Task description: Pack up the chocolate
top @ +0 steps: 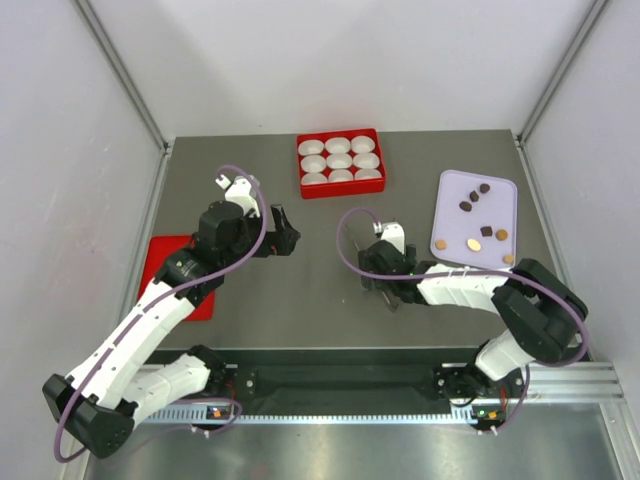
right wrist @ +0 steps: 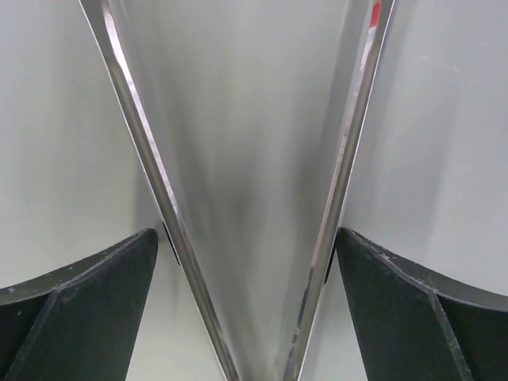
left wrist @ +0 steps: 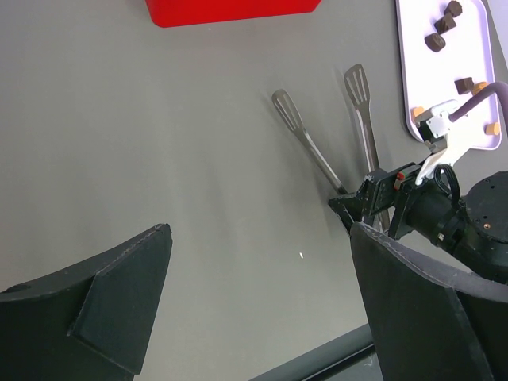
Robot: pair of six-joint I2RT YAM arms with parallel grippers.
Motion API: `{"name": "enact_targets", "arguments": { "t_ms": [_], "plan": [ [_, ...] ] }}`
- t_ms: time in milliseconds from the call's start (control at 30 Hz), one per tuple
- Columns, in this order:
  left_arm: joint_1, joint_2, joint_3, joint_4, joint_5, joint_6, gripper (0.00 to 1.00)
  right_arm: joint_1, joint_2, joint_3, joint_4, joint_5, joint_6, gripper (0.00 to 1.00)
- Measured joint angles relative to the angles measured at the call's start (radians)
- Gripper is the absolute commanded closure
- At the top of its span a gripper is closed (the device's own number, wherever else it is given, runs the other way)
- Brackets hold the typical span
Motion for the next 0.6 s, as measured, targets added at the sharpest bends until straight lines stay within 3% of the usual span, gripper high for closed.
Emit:
{"name": "enact_targets", "arguments": {
  "t_ms": [133, 367, 600],
  "plan": [
    [0.0, 0.0, 0.0, 0.0, 0.0, 0.0, 0.01, 0.0, 0.012, 0.001, 0.024, 0.013, 0.008, 0.09],
    [0.0, 0.0, -0.006, 0.0, 0.001, -0.006, 0.01, 0.0, 0.027, 0.016, 0.024, 0.025, 0.018, 0.27],
    [0.0, 0.0, -0.006, -0.001, -0.005, -0.006, 0.01, 0.0, -0.052, 0.097, -0.158, 0.019, -0.018, 0.39]
  ]
}}
